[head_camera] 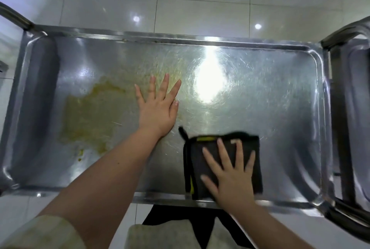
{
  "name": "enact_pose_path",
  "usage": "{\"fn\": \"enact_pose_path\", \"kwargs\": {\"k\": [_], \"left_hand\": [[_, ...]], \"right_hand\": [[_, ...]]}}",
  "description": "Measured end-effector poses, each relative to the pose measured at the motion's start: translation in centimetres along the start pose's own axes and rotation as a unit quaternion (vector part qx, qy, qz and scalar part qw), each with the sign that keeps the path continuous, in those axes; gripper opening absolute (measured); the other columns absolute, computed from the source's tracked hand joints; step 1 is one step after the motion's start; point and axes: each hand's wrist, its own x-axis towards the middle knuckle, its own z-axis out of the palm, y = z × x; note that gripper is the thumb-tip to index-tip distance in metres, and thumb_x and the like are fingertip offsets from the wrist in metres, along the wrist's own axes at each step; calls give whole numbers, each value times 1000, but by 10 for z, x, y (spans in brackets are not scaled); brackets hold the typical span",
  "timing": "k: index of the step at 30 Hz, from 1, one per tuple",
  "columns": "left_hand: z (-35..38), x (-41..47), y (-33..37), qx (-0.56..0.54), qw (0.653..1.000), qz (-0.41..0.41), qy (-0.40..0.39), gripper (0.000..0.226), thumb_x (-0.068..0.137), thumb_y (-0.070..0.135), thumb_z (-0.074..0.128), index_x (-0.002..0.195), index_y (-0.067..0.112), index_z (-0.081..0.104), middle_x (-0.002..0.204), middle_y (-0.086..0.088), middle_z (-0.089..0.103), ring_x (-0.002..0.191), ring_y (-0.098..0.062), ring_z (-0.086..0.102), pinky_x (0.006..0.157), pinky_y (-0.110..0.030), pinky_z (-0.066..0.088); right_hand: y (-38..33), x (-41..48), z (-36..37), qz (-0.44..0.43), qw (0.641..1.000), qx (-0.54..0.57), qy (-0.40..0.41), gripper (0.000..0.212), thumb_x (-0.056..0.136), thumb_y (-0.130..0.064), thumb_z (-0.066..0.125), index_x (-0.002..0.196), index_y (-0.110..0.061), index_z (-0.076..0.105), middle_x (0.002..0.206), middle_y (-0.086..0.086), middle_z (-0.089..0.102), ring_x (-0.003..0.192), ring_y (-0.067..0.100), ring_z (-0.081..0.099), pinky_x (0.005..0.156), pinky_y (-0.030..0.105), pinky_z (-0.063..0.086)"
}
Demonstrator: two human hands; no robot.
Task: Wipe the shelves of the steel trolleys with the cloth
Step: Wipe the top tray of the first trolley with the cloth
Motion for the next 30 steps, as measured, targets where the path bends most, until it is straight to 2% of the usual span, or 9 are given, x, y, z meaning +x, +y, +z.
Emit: {"fn": "enact_pose_path", "kwargs": {"k": [2,4,8,11,16,21,23,26,30], "left_hand": [[-1,0,0,0,1000,1,1,56,99,49,13,153,43,-1,165,6,-1,151,-32,-5,112,-69,-6],[-1,1,0,1,1000,1,0,56,99,49,13,154,43,2,165,6,0,151,-33,-4,112,-70,-4],[-2,2,0,0,1000,3,-2,56,99,50,13,154,43,3,165,7,1,151,-31,-6,112,-70,-5],[0,2,0,5,1000,2,3,56,100,50,13,154,45,3,165,7,2,151,-31,-5,112,-69,-7],[-2,2,2,12,1000,3,-1,56,99,51,13,154,44,4,165,8,3,151,-31,-2,113,-67,-9],[-5,2,6,-9,1000,-1,2,56,99,51,15,154,43,10,164,8,1,151,-30,-5,113,-67,-8],[-6,1,6,-10,1000,-3,0,56,99,52,14,154,43,9,163,9,0,151,-29,-6,113,-67,-8],[-8,1,4,-13,1000,-4,-4,56,99,51,15,155,42,10,164,8,2,151,-30,-4,113,-68,-7],[-9,1,4,-10,1000,-5,-9,57,99,50,17,155,39,16,164,6,7,151,-30,-1,113,-69,-3]], "right_hand": [[-3,-21,3,-19,999,7,-26,67,93,-71,26,153,-42,22,164,2,13,146,49,7,106,78,10],[3,12,-7,-22,1000,12,-2,66,92,-71,26,153,-45,19,164,1,12,147,49,3,108,76,6],[28,156,-53,94,995,14,43,67,89,-75,10,149,-53,-8,164,-5,-8,145,43,-18,109,70,-12],[40,239,-81,126,991,-18,38,70,87,-77,6,151,-50,-6,164,-4,-10,144,48,-18,106,71,-17],[70,242,-87,67,996,-47,39,74,84,-81,6,151,-51,-1,165,-7,-5,145,48,-10,114,65,-8],[205,181,-97,236,970,19,58,78,79,-86,8,151,-53,4,165,-10,-1,147,46,-3,117,61,6],[221,162,-98,281,958,25,46,79,78,-86,5,150,-54,1,164,-12,-2,146,47,-2,116,61,13],[179,183,-97,306,950,17,57,77,83,-80,6,153,-47,0,165,-5,-5,145,49,-5,116,63,3],[63,232,-88,136,990,-6,41,72,88,-76,14,152,-47,-3,164,-5,-10,144,50,-12,115,63,-7]]}}
